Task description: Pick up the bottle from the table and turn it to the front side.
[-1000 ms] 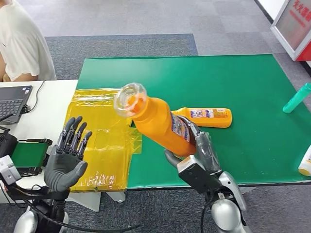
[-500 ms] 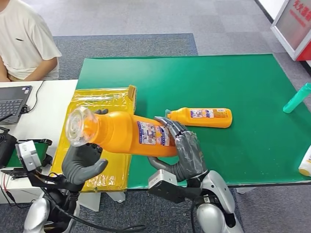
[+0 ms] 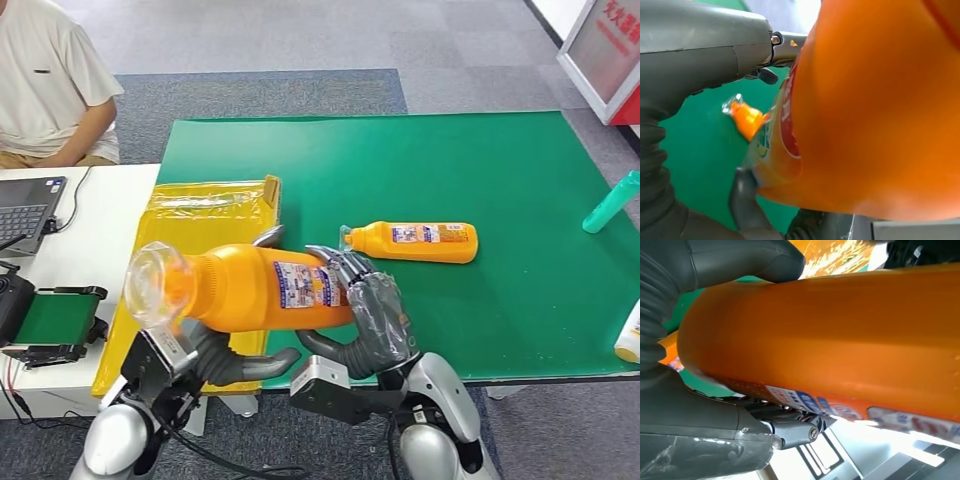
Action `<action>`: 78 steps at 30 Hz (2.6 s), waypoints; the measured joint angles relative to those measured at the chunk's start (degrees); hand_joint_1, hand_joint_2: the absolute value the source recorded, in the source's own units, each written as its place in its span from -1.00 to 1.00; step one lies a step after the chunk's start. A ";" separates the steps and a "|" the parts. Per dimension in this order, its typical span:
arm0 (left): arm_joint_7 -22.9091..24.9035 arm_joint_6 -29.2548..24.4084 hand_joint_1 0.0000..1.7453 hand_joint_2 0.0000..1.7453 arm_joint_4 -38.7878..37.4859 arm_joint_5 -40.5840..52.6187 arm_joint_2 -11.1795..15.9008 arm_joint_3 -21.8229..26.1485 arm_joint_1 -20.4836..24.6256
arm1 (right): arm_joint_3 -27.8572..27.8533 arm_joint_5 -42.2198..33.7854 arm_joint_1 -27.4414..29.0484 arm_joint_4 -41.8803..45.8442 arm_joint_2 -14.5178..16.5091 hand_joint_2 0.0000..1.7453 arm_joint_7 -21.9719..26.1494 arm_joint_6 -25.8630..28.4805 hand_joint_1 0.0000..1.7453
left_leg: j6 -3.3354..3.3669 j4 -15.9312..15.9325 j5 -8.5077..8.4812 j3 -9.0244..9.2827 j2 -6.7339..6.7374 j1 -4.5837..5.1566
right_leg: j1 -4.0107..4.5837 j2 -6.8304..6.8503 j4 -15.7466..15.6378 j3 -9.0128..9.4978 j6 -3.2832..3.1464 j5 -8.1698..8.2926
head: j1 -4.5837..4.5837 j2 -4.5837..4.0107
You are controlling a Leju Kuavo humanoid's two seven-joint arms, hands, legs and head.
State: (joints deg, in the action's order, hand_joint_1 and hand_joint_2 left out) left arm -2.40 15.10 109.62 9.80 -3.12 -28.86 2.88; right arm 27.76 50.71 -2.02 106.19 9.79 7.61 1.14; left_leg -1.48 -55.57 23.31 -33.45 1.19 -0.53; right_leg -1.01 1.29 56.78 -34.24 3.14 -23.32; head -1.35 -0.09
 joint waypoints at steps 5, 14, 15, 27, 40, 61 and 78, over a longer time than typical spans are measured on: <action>-0.14 -0.86 -1.00 1.00 0.39 2.21 -0.46 -1.98 1.78 | -0.02 0.02 0.21 0.45 -0.03 1.00 -0.03 -0.03 1.00 | 0.00 0.00 0.00 0.00 0.00 0.00 | 0.00 0.00 0.00 0.00 0.00 0.00 | -0.01 0.01; -0.92 -1.32 -1.00 1.00 0.51 -0.39 -0.73 -3.07 2.17 | -0.16 0.26 0.26 0.44 -0.07 1.00 -0.19 0.06 1.00 | 0.00 0.00 0.00 -0.01 0.00 0.00 | 0.00 0.00 0.00 -0.02 0.00 0.00 | -0.01 0.01; -0.97 -1.31 -1.00 1.00 0.54 -0.75 -0.73 -3.17 2.17 | -0.21 0.27 0.26 0.39 -0.07 1.00 -0.25 0.09 1.00 | 0.00 0.00 0.00 -0.01 0.00 0.00 | 0.00 0.00 0.00 -0.02 0.00 0.00 | -0.01 0.00; -1.21 -1.09 -1.00 1.00 0.58 -2.02 -0.73 -3.75 2.27 | -0.67 0.30 0.26 -0.16 -0.07 1.00 -0.66 0.19 1.00 | 0.00 0.00 0.00 -0.01 0.00 0.00 | 0.00 0.00 0.00 -0.02 0.00 0.00 | 0.01 0.00; -1.43 -0.76 -1.00 1.00 0.58 -3.28 -0.60 -4.33 2.99 | -1.39 -0.07 0.04 -1.18 -0.07 1.00 -1.22 0.74 1.00 | 0.00 0.00 0.00 -0.02 0.00 0.00 | 0.00 0.00 0.00 -0.02 0.00 0.00 | 0.00 0.01; -0.88 -1.57 1.00 1.00 0.02 -0.52 -1.92 -5.38 5.18 | -4.80 -3.63 -1.66 -4.50 0.13 1.00 -0.18 0.19 1.00 | 0.00 0.00 0.00 -0.04 0.01 0.00 | 0.00 -0.01 0.00 -0.07 -0.01 0.00 | 0.01 -0.01; -2.13 -6.92 1.00 1.00 0.45 2.51 -4.71 -3.68 3.74 | -9.57 -1.49 -1.58 -6.67 0.74 1.00 -2.59 0.80 -1.00 | 0.00 0.00 -0.01 -0.15 0.01 0.01 | -0.01 0.00 0.00 -0.13 -0.01 0.02 | 0.00 0.01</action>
State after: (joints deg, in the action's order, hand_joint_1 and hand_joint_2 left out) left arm -4.52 8.17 110.08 12.31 -7.82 -32.54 6.62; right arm 18.18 49.22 -3.61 99.51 10.53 5.02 1.95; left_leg -1.48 -55.57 23.30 -33.60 1.20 -0.51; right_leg -1.03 1.28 56.78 -34.36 3.13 -23.29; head -1.35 -0.09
